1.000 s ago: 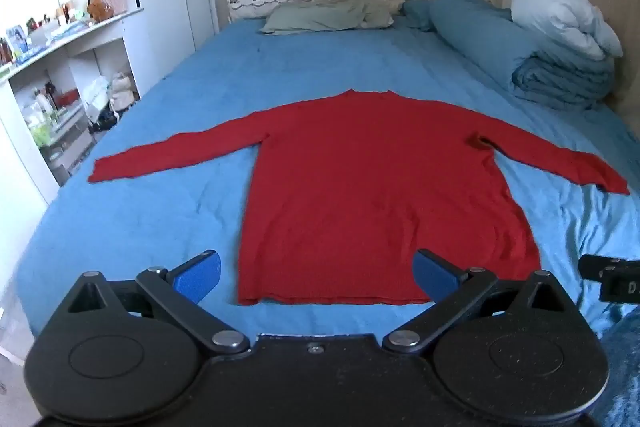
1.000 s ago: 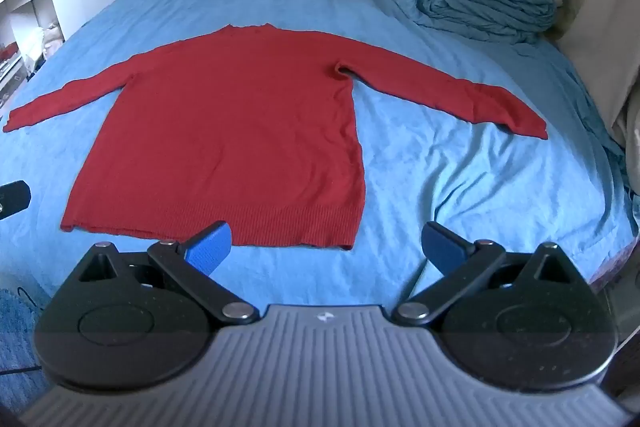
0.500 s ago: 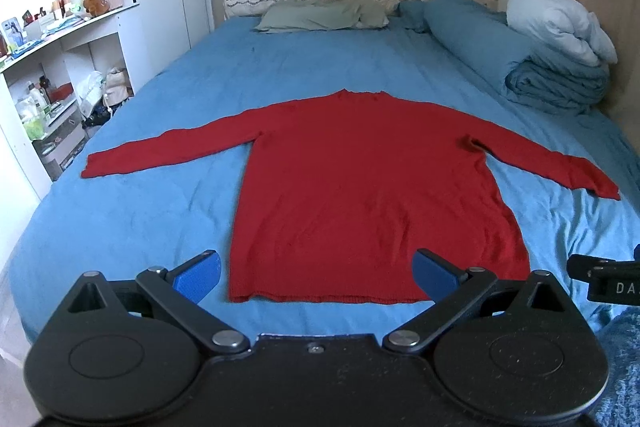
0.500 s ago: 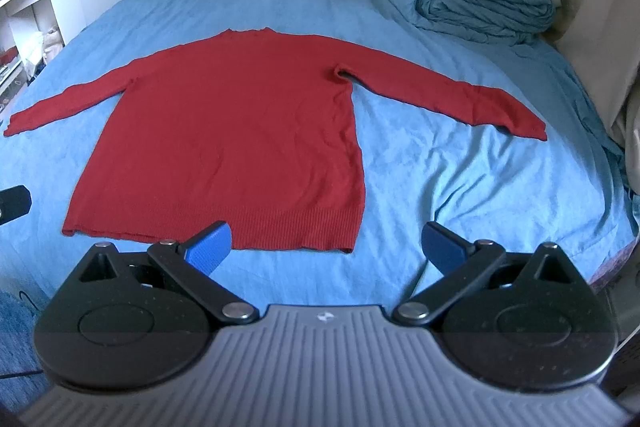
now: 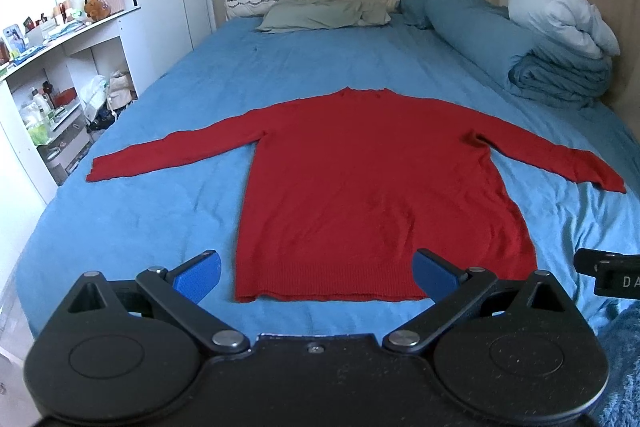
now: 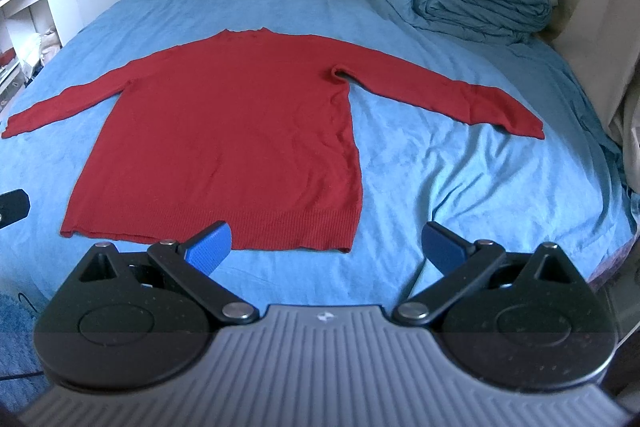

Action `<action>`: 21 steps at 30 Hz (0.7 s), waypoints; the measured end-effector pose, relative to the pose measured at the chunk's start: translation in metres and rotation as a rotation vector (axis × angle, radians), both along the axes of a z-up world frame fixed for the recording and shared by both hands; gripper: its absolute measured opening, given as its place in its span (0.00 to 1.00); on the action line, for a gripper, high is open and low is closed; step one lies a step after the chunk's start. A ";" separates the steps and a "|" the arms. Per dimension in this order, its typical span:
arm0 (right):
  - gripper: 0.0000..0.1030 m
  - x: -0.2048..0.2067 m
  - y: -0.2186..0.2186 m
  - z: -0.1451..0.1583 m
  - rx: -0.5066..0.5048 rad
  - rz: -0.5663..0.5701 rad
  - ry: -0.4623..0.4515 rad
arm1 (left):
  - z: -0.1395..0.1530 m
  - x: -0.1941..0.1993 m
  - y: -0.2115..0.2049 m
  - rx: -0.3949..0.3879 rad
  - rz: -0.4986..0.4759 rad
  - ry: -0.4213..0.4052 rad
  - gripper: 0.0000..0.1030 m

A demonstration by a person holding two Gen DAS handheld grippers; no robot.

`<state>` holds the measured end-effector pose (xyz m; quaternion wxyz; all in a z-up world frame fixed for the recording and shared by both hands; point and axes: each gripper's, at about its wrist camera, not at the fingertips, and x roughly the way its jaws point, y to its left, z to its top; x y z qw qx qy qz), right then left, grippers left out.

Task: Fold small clothes

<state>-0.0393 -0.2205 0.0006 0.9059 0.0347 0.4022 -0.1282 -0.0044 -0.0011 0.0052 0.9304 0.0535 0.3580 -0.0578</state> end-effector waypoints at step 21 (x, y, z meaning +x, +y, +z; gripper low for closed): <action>1.00 0.000 0.000 0.000 0.001 0.001 -0.001 | 0.002 0.000 -0.003 0.011 0.001 -0.003 1.00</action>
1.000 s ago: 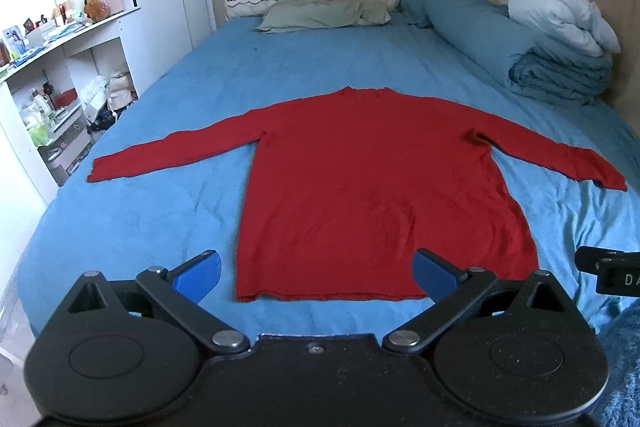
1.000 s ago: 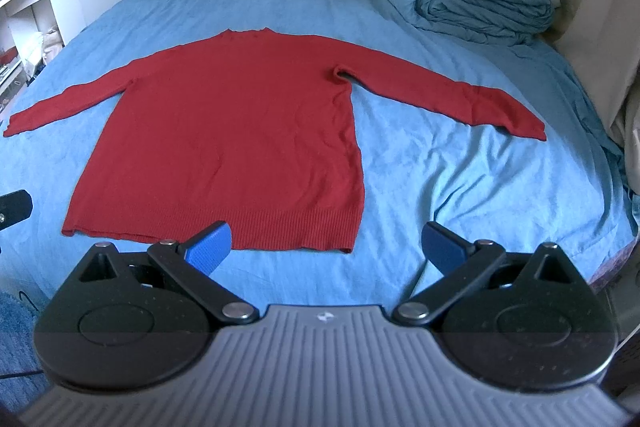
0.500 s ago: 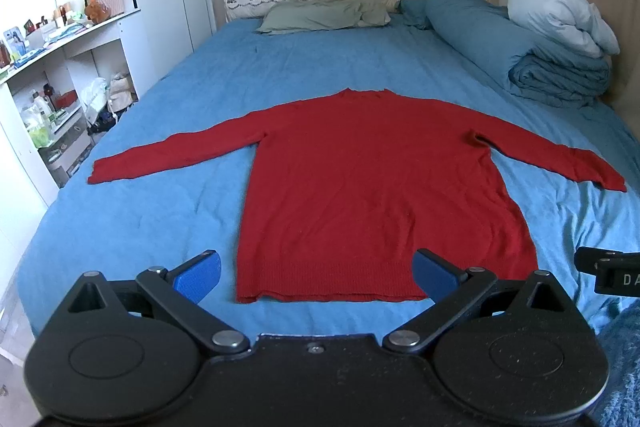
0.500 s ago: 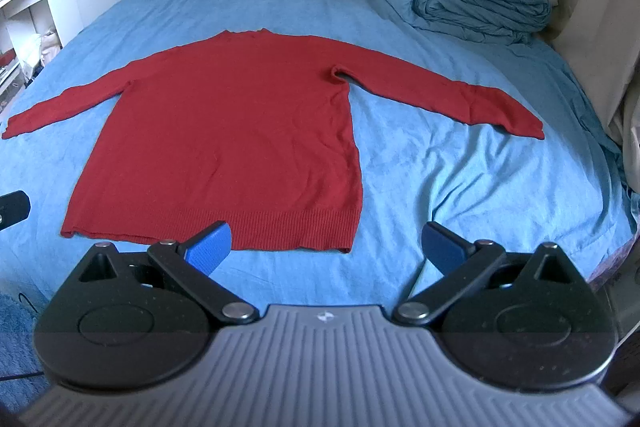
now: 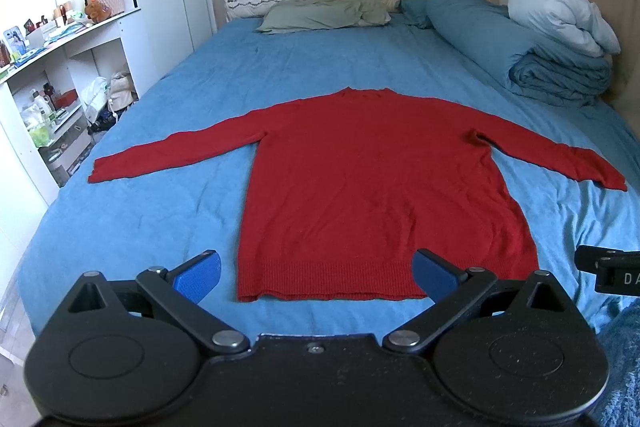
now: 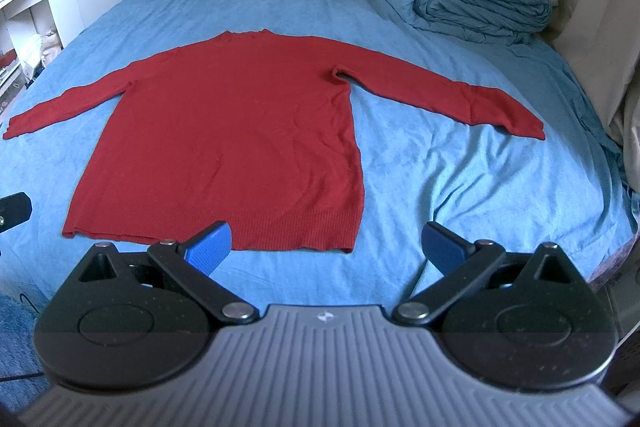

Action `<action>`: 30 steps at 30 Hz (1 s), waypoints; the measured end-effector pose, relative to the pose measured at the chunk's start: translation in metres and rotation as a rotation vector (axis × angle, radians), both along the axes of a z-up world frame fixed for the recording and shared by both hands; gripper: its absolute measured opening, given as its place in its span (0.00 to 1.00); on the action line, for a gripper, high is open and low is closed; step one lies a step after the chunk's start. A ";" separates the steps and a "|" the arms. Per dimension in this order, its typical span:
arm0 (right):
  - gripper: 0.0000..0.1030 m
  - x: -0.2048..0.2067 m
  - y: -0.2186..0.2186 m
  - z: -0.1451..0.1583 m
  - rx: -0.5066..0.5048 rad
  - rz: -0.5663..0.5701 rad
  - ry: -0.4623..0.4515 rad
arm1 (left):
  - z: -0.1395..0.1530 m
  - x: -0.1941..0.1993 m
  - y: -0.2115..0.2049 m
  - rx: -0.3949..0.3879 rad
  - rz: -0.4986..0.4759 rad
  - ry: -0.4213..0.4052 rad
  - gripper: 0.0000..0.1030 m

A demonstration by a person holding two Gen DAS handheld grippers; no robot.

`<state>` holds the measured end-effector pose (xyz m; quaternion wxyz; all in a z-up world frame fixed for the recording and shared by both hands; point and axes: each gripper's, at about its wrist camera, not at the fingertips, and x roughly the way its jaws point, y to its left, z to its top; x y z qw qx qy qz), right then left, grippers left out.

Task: Fold small clothes

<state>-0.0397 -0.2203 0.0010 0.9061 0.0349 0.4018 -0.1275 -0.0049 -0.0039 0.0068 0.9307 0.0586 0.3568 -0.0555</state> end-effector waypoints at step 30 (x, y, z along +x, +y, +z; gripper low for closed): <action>1.00 0.000 0.007 0.001 0.011 0.007 -0.004 | -0.003 -0.002 0.007 0.004 0.007 0.004 1.00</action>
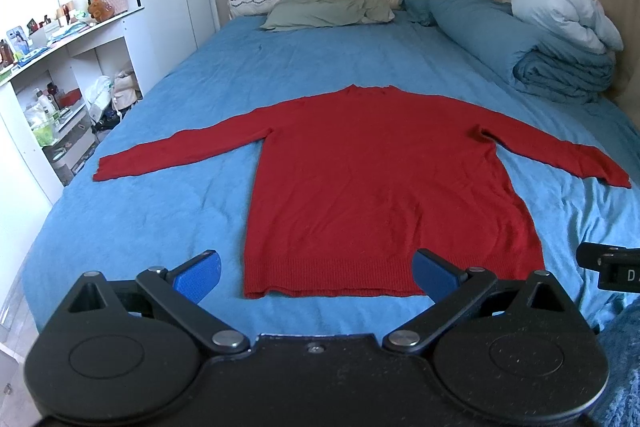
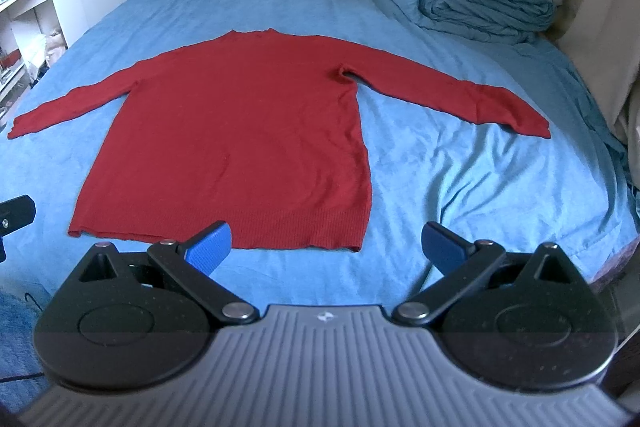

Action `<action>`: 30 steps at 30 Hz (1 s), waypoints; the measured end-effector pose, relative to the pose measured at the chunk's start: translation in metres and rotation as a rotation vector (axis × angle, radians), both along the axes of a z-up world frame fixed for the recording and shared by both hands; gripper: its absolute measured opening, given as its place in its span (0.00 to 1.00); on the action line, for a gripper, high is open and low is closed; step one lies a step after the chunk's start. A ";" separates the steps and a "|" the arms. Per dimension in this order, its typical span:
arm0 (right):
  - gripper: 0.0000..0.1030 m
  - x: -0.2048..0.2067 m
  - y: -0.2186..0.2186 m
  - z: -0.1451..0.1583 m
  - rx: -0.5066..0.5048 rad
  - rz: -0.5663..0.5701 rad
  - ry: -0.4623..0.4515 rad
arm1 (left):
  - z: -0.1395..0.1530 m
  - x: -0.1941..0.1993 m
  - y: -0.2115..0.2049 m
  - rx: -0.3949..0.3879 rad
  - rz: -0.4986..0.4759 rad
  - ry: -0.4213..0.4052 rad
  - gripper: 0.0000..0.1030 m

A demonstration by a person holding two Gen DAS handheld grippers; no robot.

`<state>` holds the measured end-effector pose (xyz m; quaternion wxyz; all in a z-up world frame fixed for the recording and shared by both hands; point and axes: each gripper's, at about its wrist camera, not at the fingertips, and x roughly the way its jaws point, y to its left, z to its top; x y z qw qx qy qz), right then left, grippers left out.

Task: Fold small clothes

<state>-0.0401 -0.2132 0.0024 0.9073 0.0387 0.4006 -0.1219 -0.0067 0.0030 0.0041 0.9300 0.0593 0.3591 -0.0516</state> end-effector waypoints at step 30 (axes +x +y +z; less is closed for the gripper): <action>1.00 0.204 -0.272 -0.068 0.121 -0.585 -0.126 | -0.046 0.327 -0.211 -0.078 -0.305 0.155 1.00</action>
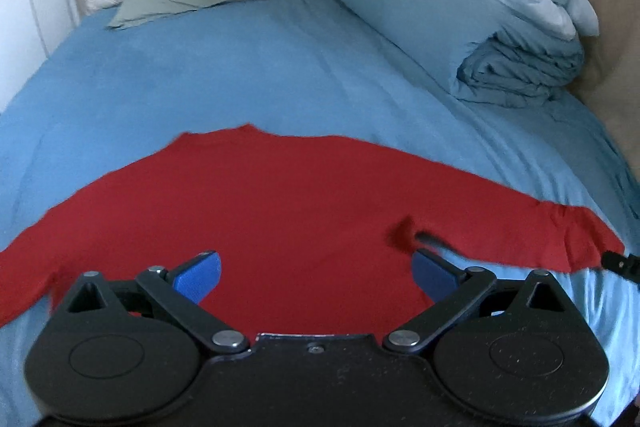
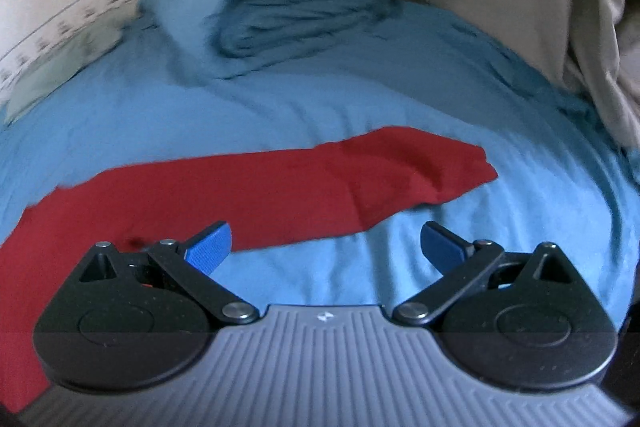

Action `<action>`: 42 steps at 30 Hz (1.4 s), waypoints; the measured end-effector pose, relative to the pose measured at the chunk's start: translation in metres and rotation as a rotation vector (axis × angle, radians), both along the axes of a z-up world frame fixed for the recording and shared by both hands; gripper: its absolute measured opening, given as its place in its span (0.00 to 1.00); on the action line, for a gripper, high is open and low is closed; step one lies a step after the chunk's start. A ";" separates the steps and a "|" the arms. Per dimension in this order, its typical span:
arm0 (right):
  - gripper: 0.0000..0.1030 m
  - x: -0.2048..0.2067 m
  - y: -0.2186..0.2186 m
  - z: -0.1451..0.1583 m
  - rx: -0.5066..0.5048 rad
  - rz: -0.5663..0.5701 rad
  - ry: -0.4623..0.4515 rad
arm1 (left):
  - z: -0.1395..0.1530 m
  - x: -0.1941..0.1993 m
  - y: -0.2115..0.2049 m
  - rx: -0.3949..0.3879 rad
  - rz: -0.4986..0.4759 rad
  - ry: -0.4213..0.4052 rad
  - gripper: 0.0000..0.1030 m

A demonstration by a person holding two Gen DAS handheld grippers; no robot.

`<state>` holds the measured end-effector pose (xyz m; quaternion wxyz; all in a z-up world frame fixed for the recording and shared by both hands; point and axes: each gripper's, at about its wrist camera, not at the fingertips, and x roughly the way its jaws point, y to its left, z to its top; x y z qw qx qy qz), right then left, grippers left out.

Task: Fold small clothes

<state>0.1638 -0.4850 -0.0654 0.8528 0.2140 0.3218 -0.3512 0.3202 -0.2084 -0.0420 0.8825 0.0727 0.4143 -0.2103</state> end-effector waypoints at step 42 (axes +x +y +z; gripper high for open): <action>0.20 0.230 0.111 0.055 -0.074 0.582 -0.482 | -0.035 0.145 0.093 0.134 0.209 0.035 0.98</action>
